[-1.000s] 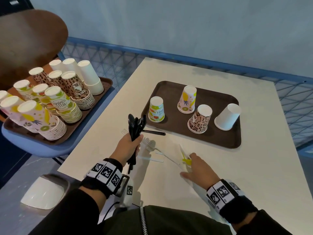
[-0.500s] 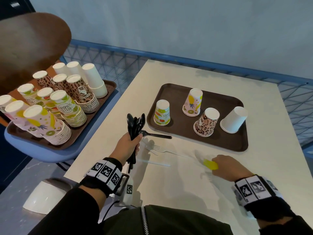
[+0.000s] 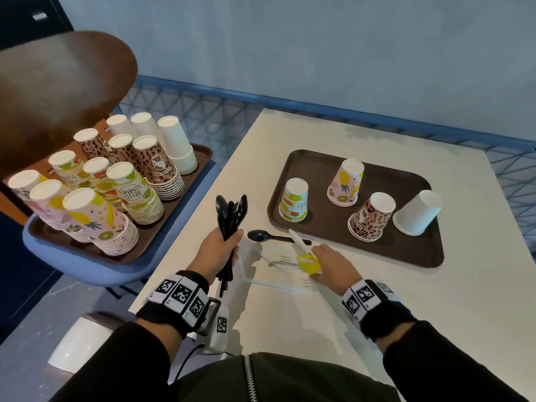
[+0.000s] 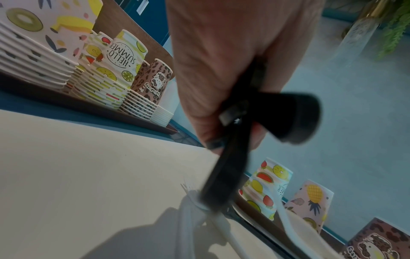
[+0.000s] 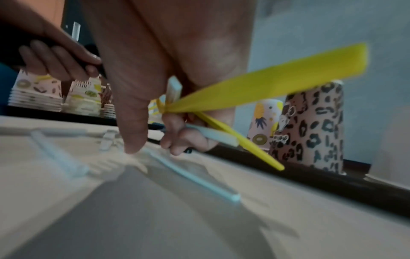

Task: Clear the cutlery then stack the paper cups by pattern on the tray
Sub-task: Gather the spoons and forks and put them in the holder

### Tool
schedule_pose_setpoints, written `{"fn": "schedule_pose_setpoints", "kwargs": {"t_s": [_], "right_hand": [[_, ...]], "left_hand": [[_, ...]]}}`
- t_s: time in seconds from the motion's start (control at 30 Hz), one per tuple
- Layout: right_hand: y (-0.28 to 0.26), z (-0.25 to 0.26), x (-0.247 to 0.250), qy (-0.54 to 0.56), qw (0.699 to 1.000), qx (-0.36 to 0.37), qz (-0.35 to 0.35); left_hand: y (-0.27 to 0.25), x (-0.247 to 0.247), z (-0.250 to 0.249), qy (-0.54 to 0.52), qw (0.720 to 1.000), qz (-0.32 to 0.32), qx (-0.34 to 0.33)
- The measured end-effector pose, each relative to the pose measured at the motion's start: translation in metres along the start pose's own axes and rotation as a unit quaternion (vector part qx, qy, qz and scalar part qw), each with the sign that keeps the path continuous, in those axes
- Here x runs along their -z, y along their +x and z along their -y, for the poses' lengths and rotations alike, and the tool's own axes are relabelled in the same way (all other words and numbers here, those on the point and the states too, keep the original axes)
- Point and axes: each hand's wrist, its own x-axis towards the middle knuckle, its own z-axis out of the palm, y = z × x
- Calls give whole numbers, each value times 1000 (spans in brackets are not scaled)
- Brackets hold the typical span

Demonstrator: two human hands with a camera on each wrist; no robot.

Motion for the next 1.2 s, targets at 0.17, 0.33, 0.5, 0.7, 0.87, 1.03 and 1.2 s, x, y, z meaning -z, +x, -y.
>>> {"fn": "schedule_pose_setpoints", "kwargs": {"t_s": [0.17,0.33,0.5,0.7,0.87,1.03,1.2], "right_hand": [[5,5,2,-49,998,-33,20],[0,19,21,72,997,-19,-11],[23,54,9,85,996,18,-36],[50,90,-13,5,1000,13,-9],[58,96,-18,-19,999,-27,-5],[47,93,-8,2,998,-37,-49],[26,72,-1,25,997,-26,-74]], "left_hand": [[4,17,4,3,1000,0,-1],[9,34,7,11,1000,3,-4],[15,45,7,19,1000,18,-4],[24,58,8,39,998,50,-17],[33,67,12,59,995,73,-21],[42,72,15,71,993,92,-23],[46,62,14,51,994,99,-16]]}}
